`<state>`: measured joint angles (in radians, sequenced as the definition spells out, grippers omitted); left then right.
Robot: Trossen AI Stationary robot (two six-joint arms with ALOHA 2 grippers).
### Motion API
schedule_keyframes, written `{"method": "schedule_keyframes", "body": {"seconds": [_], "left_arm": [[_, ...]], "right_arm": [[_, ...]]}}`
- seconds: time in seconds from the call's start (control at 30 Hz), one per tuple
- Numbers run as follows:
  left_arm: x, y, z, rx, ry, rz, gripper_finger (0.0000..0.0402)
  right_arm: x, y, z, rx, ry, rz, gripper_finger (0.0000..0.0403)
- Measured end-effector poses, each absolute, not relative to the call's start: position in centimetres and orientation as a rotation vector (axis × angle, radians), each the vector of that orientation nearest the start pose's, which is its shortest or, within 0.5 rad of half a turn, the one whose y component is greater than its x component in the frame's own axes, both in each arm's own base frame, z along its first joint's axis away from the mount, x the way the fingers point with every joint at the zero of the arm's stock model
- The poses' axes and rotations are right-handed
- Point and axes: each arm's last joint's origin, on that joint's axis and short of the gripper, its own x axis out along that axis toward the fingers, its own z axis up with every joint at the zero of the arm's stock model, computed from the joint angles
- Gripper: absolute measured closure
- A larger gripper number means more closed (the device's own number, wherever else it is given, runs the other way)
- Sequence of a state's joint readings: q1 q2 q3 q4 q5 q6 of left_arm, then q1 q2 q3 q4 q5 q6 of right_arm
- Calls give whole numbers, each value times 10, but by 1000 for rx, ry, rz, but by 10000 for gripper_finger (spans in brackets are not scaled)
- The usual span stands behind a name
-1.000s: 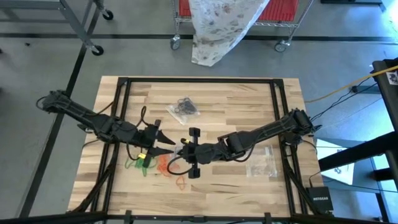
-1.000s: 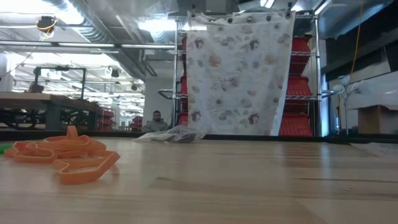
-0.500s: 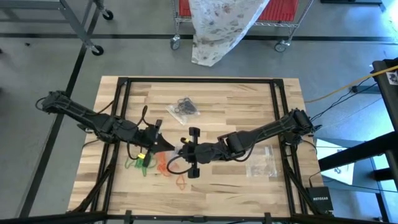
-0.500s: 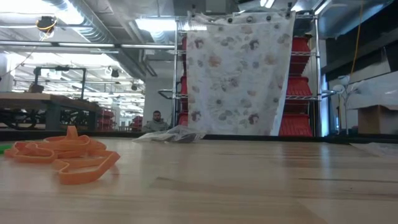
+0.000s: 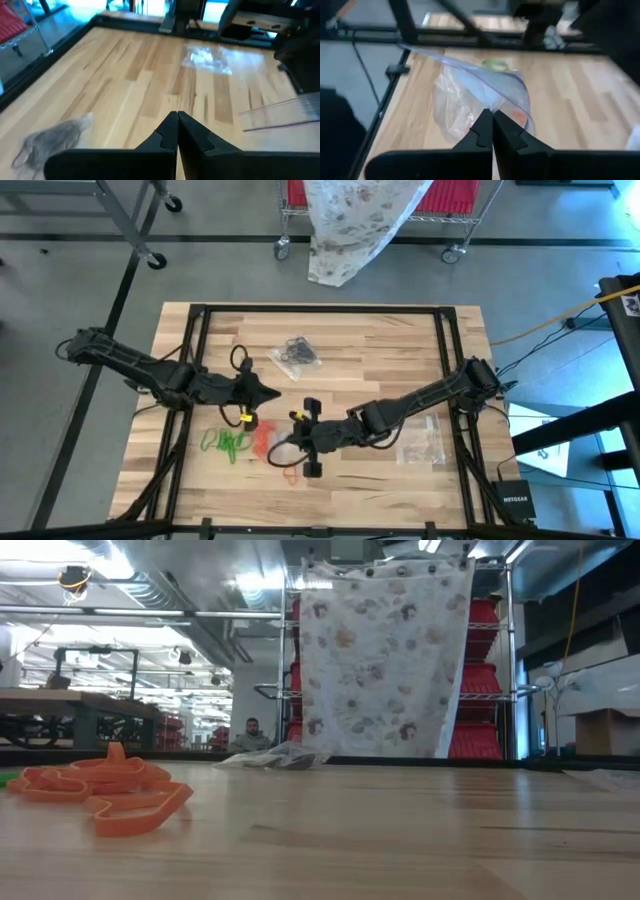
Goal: Sort rubber bands
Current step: Open the transparent zip bag
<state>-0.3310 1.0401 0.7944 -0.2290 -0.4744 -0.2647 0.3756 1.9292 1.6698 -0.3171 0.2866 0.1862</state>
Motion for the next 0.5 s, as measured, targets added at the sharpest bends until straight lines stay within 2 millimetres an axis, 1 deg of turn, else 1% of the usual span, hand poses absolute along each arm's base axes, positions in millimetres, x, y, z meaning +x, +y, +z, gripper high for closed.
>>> {"method": "schedule_keyframes", "body": {"seconds": [0.07, 0.13, 0.27, 0.33, 0.4, 0.5], "left_arm": [[215, -57, 286, -72, 424, 208, 401], [215, -55, 285, -80, 436, 209, 401], [215, -56, 285, -131, 443, 155, 401], [214, -58, 286, -155, 454, 99, 400], [214, -60, 286, -175, 467, 30, 390], [215, -62, 287, -234, 467, -41, 360]], "right_arm": [[416, 159, 289, -12, 554, 65, 403], [416, 158, 287, -32, 548, 52, 403], [415, 157, 287, -84, 557, 33, 403], [415, 156, 286, -126, 570, 43, 403], [414, 156, 285, -168, 584, 53, 403], [412, 156, 282, -198, 615, 72, 403]]}}
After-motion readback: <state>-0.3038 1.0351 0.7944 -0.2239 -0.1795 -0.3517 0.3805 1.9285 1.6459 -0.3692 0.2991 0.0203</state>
